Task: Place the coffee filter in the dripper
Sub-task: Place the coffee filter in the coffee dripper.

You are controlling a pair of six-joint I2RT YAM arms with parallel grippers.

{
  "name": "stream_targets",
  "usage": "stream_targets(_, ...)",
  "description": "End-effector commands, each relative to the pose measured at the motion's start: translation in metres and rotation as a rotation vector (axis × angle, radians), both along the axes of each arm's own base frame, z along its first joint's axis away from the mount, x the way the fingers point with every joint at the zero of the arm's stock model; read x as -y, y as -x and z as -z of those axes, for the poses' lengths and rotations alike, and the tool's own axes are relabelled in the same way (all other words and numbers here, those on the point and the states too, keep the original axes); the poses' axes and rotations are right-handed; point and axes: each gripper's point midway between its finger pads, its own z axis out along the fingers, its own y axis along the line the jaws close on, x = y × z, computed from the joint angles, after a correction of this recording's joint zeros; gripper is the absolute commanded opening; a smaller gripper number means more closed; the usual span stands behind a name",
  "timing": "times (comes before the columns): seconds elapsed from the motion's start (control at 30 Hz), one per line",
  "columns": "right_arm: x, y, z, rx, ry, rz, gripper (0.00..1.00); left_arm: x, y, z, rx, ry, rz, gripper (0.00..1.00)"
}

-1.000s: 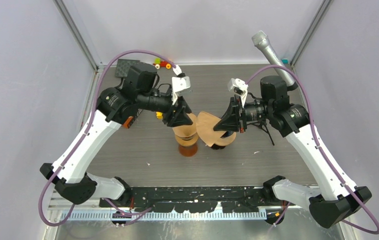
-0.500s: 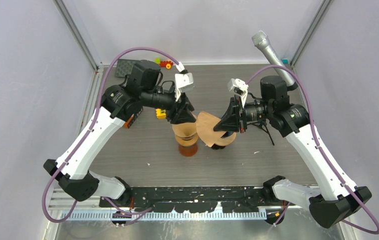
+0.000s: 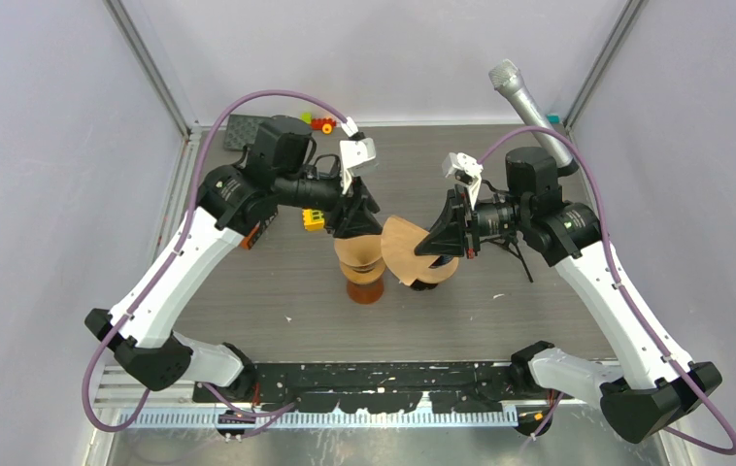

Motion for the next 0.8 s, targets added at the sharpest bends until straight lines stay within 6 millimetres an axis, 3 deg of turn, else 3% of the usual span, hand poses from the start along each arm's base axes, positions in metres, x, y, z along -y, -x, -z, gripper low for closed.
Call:
stream_targets(0.0,0.001,0.005,-0.017,0.07,-0.038,-0.019,0.0,0.006,0.001,-0.006,-0.001,0.043,0.028,0.46)
stream_targets(0.37,0.001,0.005,-0.016,0.07,-0.038,-0.019,0.0,0.014,0.004,-0.001,-0.051,0.056,0.059,0.46)
stream_targets(0.77,0.001,0.006,-0.019,0.07,-0.042,-0.024,0.0,0.008,-0.012,0.009,-0.004,0.004,-0.013,0.45)
